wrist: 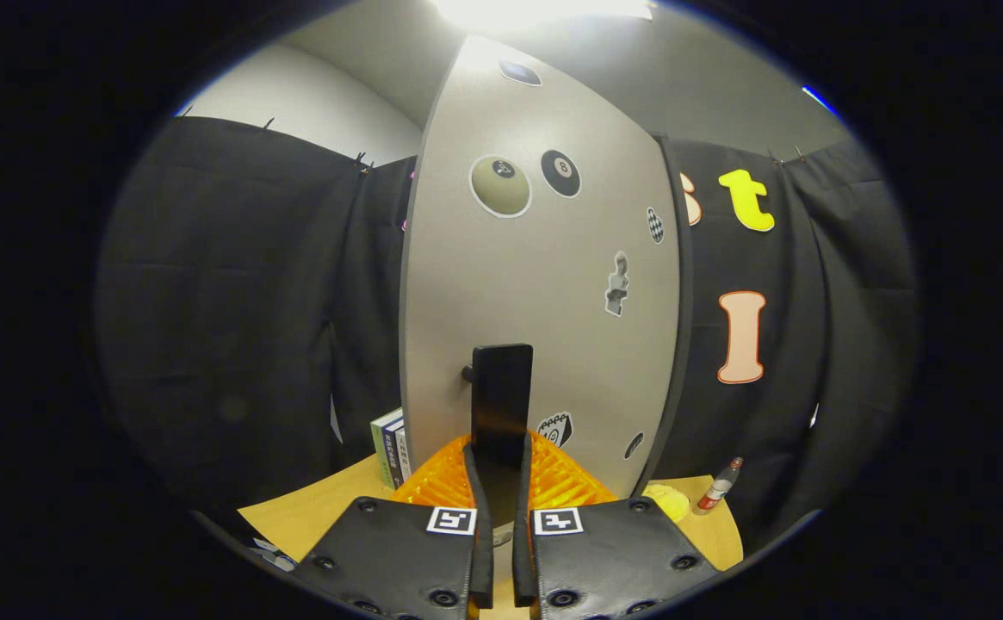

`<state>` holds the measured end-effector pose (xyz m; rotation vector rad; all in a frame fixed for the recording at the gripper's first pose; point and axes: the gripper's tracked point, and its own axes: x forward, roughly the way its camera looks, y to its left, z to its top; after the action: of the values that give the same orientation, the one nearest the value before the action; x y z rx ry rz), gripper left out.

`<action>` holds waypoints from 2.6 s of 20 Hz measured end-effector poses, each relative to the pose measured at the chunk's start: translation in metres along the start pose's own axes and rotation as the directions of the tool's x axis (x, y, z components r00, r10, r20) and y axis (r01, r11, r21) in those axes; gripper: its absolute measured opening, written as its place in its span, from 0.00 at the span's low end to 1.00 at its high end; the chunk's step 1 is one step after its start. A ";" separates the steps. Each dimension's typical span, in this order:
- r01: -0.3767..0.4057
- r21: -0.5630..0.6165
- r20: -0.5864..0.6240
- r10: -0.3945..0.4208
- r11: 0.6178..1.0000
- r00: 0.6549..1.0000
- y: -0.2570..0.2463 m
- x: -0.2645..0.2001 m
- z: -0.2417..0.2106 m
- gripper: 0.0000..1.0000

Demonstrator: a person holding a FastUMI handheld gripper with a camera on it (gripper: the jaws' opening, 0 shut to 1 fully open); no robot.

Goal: Open the shoe cabinet door, grab the shoes and put them into the shoe cabinet, then close the shoe cabinet door.

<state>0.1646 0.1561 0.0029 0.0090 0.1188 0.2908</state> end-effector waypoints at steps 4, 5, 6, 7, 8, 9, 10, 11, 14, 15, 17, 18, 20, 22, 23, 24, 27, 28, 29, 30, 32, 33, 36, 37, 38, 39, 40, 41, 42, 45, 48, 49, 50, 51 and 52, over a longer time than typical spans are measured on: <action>0.029 0.028 0.004 -0.029 0.999 1.000 -0.004 -0.003 0.000 0.10; 0.043 0.026 0.005 -0.043 0.999 0.999 -0.006 -0.003 0.000 0.10; 0.056 0.038 0.004 -0.057 0.998 0.998 -0.006 -0.002 -0.001 0.10; 0.068 0.053 0.002 -0.068 0.996 0.998 -0.006 -0.002 -0.001 0.10; 0.077 0.058 0.006 -0.078 0.995 0.997 -0.006 -0.001 -0.001 0.10; 0.089 0.051 0.012 -0.090 0.995 0.996 -0.008 -0.001 0.000 0.10; 0.106 0.037 0.017 -0.107 0.994 0.994 -0.010 0.000 0.000 0.10; 0.121 0.027 0.020 -0.122 0.992 0.992 -0.012 0.000 0.001 0.09; 0.151 0.031 0.027 -0.152 0.988 0.988 -0.015 -0.001 0.001 0.09; 0.161 0.035 0.029 -0.162 0.986 0.986 -0.016 -0.001 0.001 0.09; 0.180 0.034 0.041 -0.182 0.983 0.983 -0.018 0.001 0.002 0.08; 0.189 0.024 0.049 -0.190 0.982 0.981 -0.019 0.002 0.002 0.07; 0.209 0.002 0.061 -0.209 0.978 0.976 -0.022 0.003 0.002 0.07; 0.242 0.002 0.070 -0.242 0.970 0.968 -0.025 0.002 0.001 0.06; 0.232 0.015 0.073 -0.232 0.973 0.970 -0.024 0.004 0.000 0.05; 0.207 0.034 0.076 -0.209 0.978 0.975 -0.017 0.004 0.002 0.03; 0.166 0.059 0.088 -0.170 0.984 0.981 -0.011 0.008 0.005 0.07; 0.187 0.054 0.091 -0.191 0.981 0.977 -0.018 0.008 0.007 0.07; 0.203 0.057 0.089 -0.207 0.978 0.974 -0.022 0.007 0.005 0.07; 0.207 0.067 0.087 -0.212 0.976 0.973 -0.021 0.005 0.005 0.07; 0.188 0.091 0.091 -0.196 0.978 0.976 -0.015 0.005 0.006 0.10; 0.182 0.099 0.087 -0.190 0.978 0.978 -0.015 0.004 0.007 0.12; 0.204 0.093 0.071 -0.211 0.974 0.975 -0.023 -0.004 0.009 0.16; 0.209 0.093 0.070 -0.216 0.973 0.974 -0.025 -0.010 0.011 0.18; 0.217 0.091 0.072 -0.224 0.972 0.972 -0.026 -0.015 0.013 0.21; 0.225 0.085 0.080 -0.231 0.971 0.970 -0.027 -0.023 0.016 0.27; 0.236 0.077 0.098 -0.243 0.969 0.965 -0.027 -0.032 0.022 0.30; 0.239 0.069 0.110 -0.246 0.969 0.963 -0.025 -0.041 0.026 0.35; 0.241 0.062 0.108 -0.246 0.969 0.963 -0.023 -0.050 0.026 0.46; 0.244 0.052 0.075 -0.247 0.968 0.966 -0.012 -0.073 0.022 0.79; 0.235 0.074 0.059 -0.239 0.969 0.969 0.008 -0.086 0.021 0.93; 0.213 0.090 0.051 -0.218 0.973 0.975 0.022 -0.088 0.020 0.94; 0.181 0.108 0.046 -0.187 0.978 0.981 0.037 -0.088 0.020 0.96; 0.146 0.110 0.037 -0.151 0.983 0.988 0.052 -0.088 0.017 0.98; 0.130 0.093 0.025 -0.133 0.987 0.991 0.062 -0.089 0.013 0.98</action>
<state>0.0638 0.1900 0.0273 0.0962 0.1009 0.1530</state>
